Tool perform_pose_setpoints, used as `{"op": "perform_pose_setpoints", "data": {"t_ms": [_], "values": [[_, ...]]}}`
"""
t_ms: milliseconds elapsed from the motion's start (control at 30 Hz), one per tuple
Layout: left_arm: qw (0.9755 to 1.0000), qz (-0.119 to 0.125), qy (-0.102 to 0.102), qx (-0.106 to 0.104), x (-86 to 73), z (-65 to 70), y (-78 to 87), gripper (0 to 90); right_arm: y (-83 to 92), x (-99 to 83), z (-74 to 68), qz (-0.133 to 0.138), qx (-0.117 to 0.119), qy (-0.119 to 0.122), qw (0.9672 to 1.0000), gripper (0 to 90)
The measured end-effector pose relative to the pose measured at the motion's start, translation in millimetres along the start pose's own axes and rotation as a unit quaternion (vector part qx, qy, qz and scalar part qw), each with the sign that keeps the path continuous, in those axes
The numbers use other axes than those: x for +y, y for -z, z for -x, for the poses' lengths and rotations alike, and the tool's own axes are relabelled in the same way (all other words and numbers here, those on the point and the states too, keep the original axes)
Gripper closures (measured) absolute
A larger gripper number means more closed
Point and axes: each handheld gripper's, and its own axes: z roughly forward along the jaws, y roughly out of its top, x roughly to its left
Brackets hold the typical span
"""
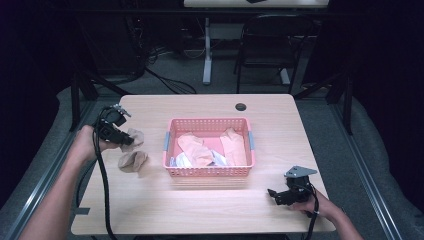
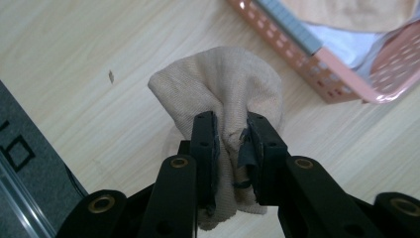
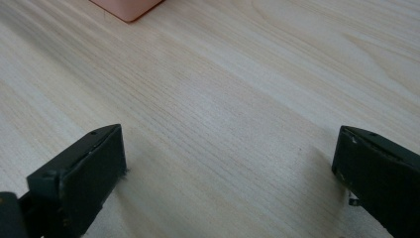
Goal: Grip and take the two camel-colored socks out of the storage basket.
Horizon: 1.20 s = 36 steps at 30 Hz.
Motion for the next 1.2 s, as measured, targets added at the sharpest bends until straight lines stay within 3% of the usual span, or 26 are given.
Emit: {"op": "perform_pose_setpoints", "data": {"t_ms": [167, 567, 667, 800, 933, 1000, 1200], "values": [[0.9998, -0.017, 0.008, 0.007, -11.3, -1.7, -19.4, 75.0, 0.1, 0.1, 0.3, -0.001, -0.001, 0.002, 1.0, 0.0], [0.998, -0.054, 0.033, -0.012, -32.1, -7.5, -68.2, 72.0, 0.2, 0.4, 0.6, -0.002, 0.001, 0.004, 1.0, 0.0], [0.9975, -0.062, 0.033, 0.007, -35.4, -7.3, -76.4, 63.5, 0.1, 0.4, 0.6, -0.002, 0.001, 0.004, 1.0, 0.0], [0.9974, -0.046, 0.049, 0.027, -38.5, -7.8, -73.5, 38.0, 0.1, 0.4, 0.6, -0.002, 0.001, 0.004, 1.0, 0.0], [0.9978, -0.023, 0.054, 0.032, -42.3, -4.3, -62.6, 21.2, 0.1, 0.4, 0.6, -0.002, 0.001, 0.004, 1.0, 0.0], [0.9977, -0.014, 0.056, 0.035, -44.8, -1.2, -56.4, 15.4, 0.1, 0.4, 0.6, -0.002, 0.001, 0.004, 1.0, 0.0], [0.9967, 0.037, 0.06, 0.042, -56.3, 14.5, -35.9, 10.0, 0.0, 0.4, 0.5, -0.002, 0.001, 0.004, 1.0, 0.0]]}}
